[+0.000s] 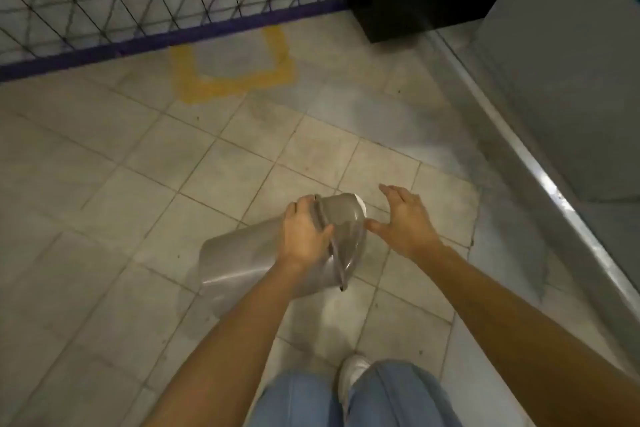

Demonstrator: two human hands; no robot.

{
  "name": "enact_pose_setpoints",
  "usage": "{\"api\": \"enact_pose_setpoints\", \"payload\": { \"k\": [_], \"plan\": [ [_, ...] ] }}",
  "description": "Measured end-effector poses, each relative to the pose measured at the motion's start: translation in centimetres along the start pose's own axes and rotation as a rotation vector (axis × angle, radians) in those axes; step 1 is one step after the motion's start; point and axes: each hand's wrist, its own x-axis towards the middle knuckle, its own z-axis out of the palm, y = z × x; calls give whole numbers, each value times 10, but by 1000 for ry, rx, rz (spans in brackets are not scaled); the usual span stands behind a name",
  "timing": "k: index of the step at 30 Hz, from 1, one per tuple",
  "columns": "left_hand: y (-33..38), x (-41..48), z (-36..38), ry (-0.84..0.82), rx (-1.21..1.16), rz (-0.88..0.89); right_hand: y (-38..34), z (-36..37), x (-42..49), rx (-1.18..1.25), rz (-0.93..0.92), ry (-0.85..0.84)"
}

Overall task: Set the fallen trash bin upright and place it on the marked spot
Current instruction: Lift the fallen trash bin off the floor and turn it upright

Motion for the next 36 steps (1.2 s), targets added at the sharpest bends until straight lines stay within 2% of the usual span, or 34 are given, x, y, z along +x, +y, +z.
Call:
{"api": "enact_pose_setpoints", "payload": {
  "k": [5, 10, 13, 21, 30, 36],
  "plan": [
    [-14, 27, 36, 33, -51, -6, 23, 48, 23, 66, 59, -109],
    [-27, 45, 58, -21, 18, -32, 35, 77, 40, 244, 160, -162],
    [-28, 48, 62, -31, -34, -77, 38, 88, 44, 271, 165, -182],
    [-31, 60, 63, -88, -106, -191, 36, 99, 42, 459, 116, -194],
    [-33, 58, 57, -174, -285, -253, 37, 96, 37, 465, 91, -213],
    [-25, 45, 23, -109, -351, -230, 24, 81, 29, 465, 53, -174]
  ]
}}
